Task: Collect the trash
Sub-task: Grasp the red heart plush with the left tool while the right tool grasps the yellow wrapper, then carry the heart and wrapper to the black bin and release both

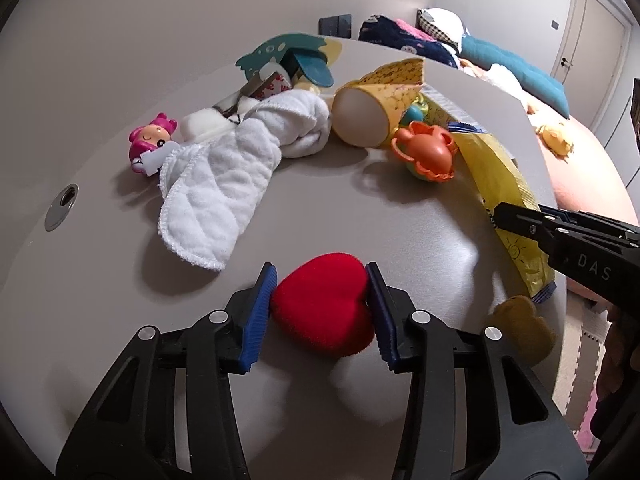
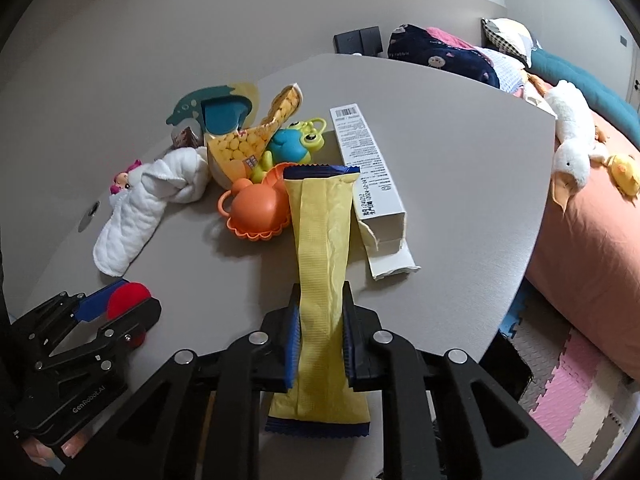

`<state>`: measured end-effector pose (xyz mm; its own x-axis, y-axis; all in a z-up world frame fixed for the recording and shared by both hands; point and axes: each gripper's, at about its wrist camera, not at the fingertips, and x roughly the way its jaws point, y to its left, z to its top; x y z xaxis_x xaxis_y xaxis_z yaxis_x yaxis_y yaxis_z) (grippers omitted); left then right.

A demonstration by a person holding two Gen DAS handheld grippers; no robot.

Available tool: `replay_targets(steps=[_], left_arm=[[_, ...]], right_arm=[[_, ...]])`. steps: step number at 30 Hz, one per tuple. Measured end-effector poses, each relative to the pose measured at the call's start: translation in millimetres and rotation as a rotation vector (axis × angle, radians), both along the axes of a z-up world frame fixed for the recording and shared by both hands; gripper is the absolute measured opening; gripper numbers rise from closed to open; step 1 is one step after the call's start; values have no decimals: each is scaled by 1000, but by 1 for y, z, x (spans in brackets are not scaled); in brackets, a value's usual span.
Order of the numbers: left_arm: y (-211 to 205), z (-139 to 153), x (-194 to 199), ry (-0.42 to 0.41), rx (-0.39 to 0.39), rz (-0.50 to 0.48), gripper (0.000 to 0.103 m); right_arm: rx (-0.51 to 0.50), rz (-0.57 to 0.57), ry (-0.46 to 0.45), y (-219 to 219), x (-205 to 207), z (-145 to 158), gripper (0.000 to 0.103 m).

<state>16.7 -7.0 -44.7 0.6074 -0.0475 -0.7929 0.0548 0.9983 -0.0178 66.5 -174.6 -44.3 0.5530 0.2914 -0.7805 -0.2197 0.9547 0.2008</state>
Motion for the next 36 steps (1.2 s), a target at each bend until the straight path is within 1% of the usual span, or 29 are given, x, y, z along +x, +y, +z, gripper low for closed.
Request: replay_targets(steps=[8,10,17,21,26,36], left_arm=[[-11,23,-5,-56,-4,-11,45],[-16,31,-6,-74,-17,-14,44],[-52,56,-5,-120,-21,-82,45],[-70,59,-6,-121,-44,-113,45],[-97,58,-7,-111,-50,-158,45],[-160,55,-10,-95,-51,-280,45]], right_arm=[[39,-9,-56,-17,-17,32,19],[38,-19,-71,-25,-22,39,19],[46,-95,-119,-64,-36,56,19],[43,-134,-128,-86,-44,59,19],[40,-177,-132,-113,-55,60,19],[42,-289,-131,-173,-74,58,19]])
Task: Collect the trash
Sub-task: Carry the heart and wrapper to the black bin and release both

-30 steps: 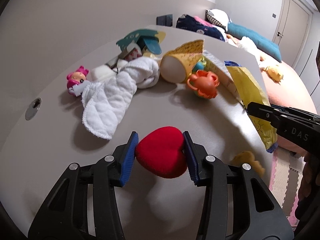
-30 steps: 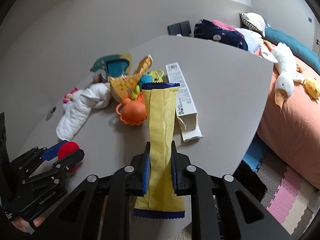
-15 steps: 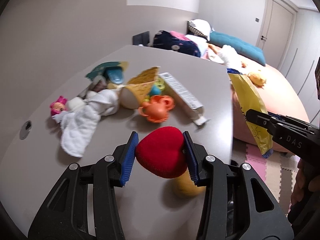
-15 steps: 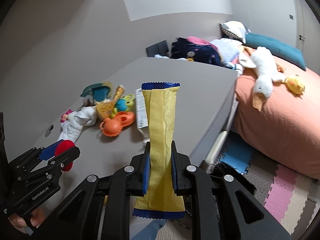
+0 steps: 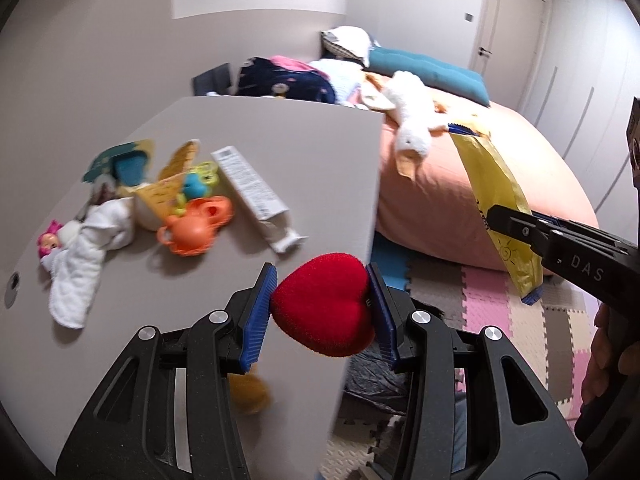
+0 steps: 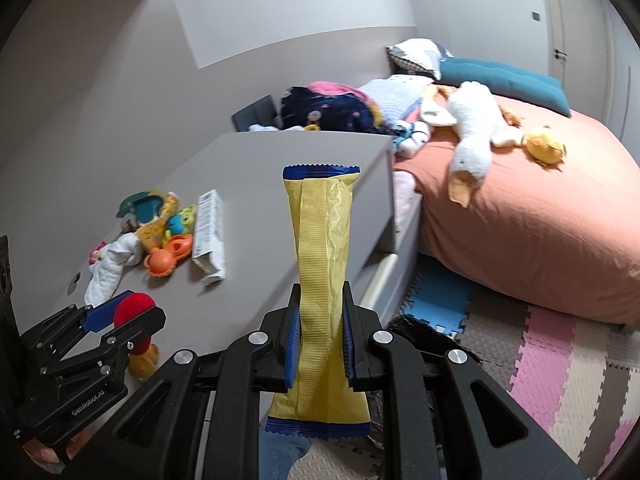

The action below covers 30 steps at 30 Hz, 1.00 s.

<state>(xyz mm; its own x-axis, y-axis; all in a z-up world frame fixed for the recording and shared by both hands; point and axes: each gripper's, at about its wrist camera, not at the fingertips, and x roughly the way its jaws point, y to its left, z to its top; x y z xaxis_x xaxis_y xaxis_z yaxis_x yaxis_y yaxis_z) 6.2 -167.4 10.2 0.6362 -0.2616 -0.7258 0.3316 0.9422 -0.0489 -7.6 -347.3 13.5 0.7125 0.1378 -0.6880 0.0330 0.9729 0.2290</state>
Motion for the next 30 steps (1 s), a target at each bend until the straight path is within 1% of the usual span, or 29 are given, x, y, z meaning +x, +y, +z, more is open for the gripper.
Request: replay_targets(steps=[13,14,15,16,17,19,22,26,30], left_arm=[[-69,-11,1,34,35,-129,45],[-74,-13,3,40,42,-139,49],[-83,-17,5,54,67,-158,75],[-87,-19,6,52,80,-160,97],[-93,-21,6,32,101,-160,97],[-101,-25,6,29,133,-163,97],[-105,-32,8,69,133,-170,97],[-105,-34,7,67,148,-169,97],[-103,-33,4,64,146,-163,97]], right_arm=[[23,-128,6,-66,-18,-5,19],[22,-140,11,-72,-19,-6,26],[21,-153,14,-77,-19,-7,49],[24,-185,9,-85,-21,-7,62],[22,-220,-1,-91,-24,-7,75],[12,-279,-15,-104,-28,-6,75],[18,-309,-15,-117,-31,-7,76],[25,-319,-13,-126,-33,-10,76],[31,-320,-15,-128,-33,-12,77]])
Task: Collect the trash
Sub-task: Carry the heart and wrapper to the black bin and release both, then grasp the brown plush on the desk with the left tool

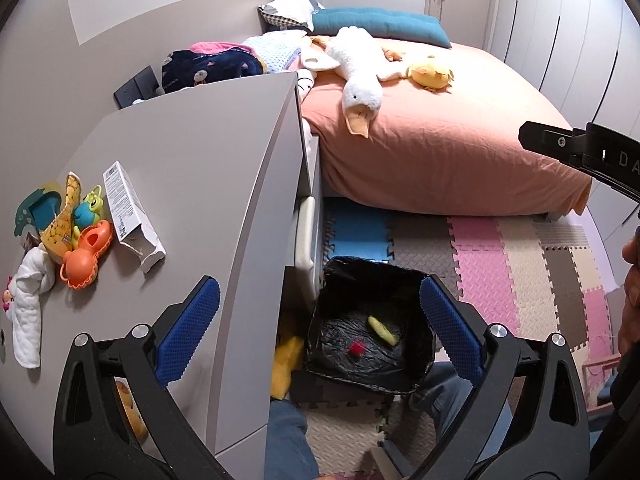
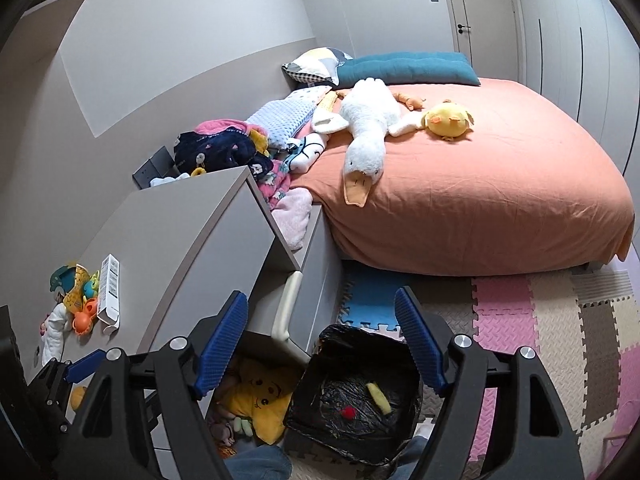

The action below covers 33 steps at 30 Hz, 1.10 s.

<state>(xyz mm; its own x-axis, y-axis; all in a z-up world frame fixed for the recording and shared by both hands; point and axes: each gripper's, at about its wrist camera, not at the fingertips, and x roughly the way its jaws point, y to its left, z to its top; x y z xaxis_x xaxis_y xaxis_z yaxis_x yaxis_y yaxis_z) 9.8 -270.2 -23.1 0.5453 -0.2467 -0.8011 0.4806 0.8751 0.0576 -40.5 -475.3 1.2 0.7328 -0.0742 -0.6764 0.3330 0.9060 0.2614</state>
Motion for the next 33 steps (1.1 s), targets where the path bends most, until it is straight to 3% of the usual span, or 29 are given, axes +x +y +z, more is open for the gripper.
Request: replay_targets(steps=[14,23,33], left_arm=[[39,1,-1,-16,-4,91,97],[98,-3,-8,-22,-11,224,97],[145,-16,-10,24,-1,331,96]], right_arm=[[2,60,-7,30,12,0,82],[-11,158,-4,73,26,-2,82],[-17,244,-4,113,40,-3,82]])
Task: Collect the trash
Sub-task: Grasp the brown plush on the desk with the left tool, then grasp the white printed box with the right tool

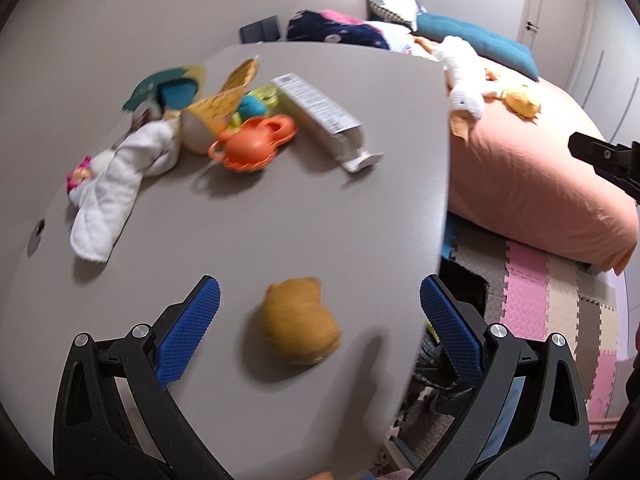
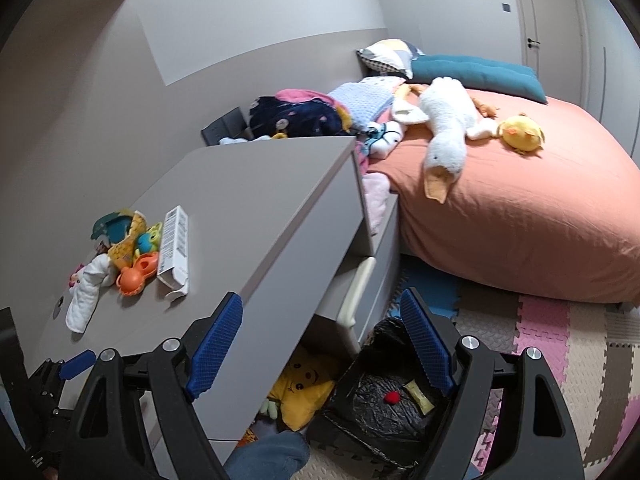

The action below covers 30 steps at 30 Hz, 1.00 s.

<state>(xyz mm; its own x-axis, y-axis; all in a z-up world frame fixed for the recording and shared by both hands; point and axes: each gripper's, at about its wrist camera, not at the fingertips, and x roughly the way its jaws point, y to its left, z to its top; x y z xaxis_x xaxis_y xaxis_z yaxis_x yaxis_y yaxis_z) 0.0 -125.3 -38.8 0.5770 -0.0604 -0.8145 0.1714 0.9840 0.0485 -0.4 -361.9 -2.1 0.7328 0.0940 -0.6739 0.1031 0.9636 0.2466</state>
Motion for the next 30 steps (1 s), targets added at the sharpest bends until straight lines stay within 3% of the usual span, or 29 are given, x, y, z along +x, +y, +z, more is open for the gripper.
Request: replay_targets(steps=[4,7,10,20,30], left_arm=[[12,-10,2,37,-19,23,82],[18,-14,3,42,-33,22,59],[21,-14,5,39,-40,15,49],[33,-13,11,22,-33,25,42],[64,-8,23,-14,-96,85,39]], right_arm=[[-13,45,5,18,6,-2,82],[-21,89,11,31,12,-4,81],[-27,122,17,44,18,-6,81],[-76,210,22,86,45,-8,81],[-73,271,31,119,81,-12,81]])
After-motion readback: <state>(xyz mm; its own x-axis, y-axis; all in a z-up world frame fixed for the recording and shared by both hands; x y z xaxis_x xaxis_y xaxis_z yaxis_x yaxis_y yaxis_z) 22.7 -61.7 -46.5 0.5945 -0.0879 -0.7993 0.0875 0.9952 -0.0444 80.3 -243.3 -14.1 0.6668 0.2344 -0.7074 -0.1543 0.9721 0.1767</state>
